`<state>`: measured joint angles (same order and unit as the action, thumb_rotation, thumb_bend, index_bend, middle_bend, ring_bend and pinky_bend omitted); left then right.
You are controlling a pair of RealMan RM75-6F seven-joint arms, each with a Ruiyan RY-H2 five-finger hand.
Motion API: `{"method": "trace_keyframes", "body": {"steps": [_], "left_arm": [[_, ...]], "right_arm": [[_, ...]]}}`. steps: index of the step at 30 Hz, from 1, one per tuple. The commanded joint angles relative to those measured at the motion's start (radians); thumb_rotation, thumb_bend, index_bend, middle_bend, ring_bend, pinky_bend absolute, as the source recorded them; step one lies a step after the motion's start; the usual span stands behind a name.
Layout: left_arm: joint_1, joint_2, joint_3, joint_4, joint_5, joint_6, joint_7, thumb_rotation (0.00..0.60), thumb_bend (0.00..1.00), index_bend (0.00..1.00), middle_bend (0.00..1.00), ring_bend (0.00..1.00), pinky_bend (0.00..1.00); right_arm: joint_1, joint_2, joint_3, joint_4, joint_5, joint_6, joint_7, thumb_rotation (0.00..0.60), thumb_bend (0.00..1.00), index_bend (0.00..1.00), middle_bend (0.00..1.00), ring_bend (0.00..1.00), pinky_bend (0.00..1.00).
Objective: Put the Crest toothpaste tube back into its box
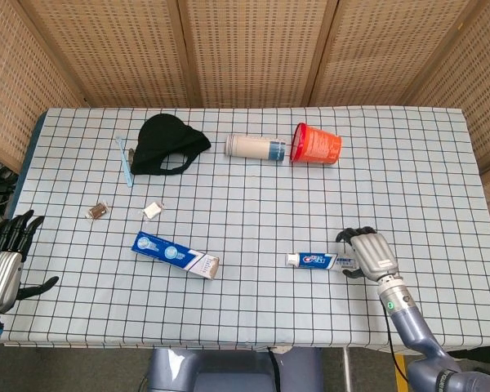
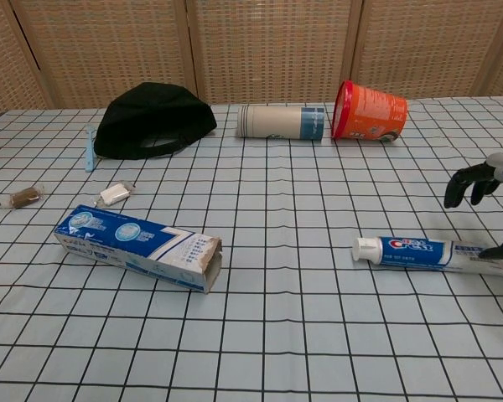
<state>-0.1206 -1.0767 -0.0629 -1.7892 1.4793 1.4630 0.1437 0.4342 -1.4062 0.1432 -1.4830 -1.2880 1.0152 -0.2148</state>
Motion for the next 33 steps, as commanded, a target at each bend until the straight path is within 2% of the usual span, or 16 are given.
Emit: {"method": "trace_keyframes", "body": {"steps": [1, 12, 26, 29, 33], "left_arm": [[0.001, 0.000, 0.001, -0.001, 0.001, 0.002, 0.001, 0.600, 0.00, 0.00, 0.00, 0.00, 0.00], [-0.004, -0.004, 0.006, -0.003, -0.003, -0.008, 0.017, 0.600, 0.00, 0.00, 0.00, 0.00, 0.00], [-0.011, -0.001, 0.000, -0.002, -0.023, -0.018, 0.017, 0.600, 0.00, 0.00, 0.00, 0.00, 0.00], [-0.011, -0.003, 0.000, -0.001, -0.022, -0.018, 0.018, 0.600, 0.00, 0.00, 0.00, 0.00, 0.00], [-0.013, -0.004, 0.000, -0.001, -0.026, -0.020, 0.021, 0.600, 0.00, 0.00, 0.00, 0.00, 0.00]], "right_arm": [[0.008, -0.021, -0.009, 0.015, 0.001, -0.004, -0.003, 0.600, 0.26, 0.40, 0.43, 0.38, 0.32], [0.041, -0.111, -0.032, 0.102, -0.010, -0.009, -0.041, 0.600, 0.31, 0.42, 0.44, 0.39, 0.32], [0.056, -0.148, -0.048, 0.158, 0.007, -0.028, -0.051, 0.600, 0.39, 0.44, 0.46, 0.40, 0.32], [0.055, -0.152, -0.051, 0.170, -0.001, -0.023, -0.033, 0.600, 0.43, 0.48, 0.50, 0.44, 0.35], [0.052, -0.159, -0.051, 0.179, -0.014, -0.010, -0.004, 0.600, 0.55, 0.58, 0.60, 0.54, 0.43]]}}
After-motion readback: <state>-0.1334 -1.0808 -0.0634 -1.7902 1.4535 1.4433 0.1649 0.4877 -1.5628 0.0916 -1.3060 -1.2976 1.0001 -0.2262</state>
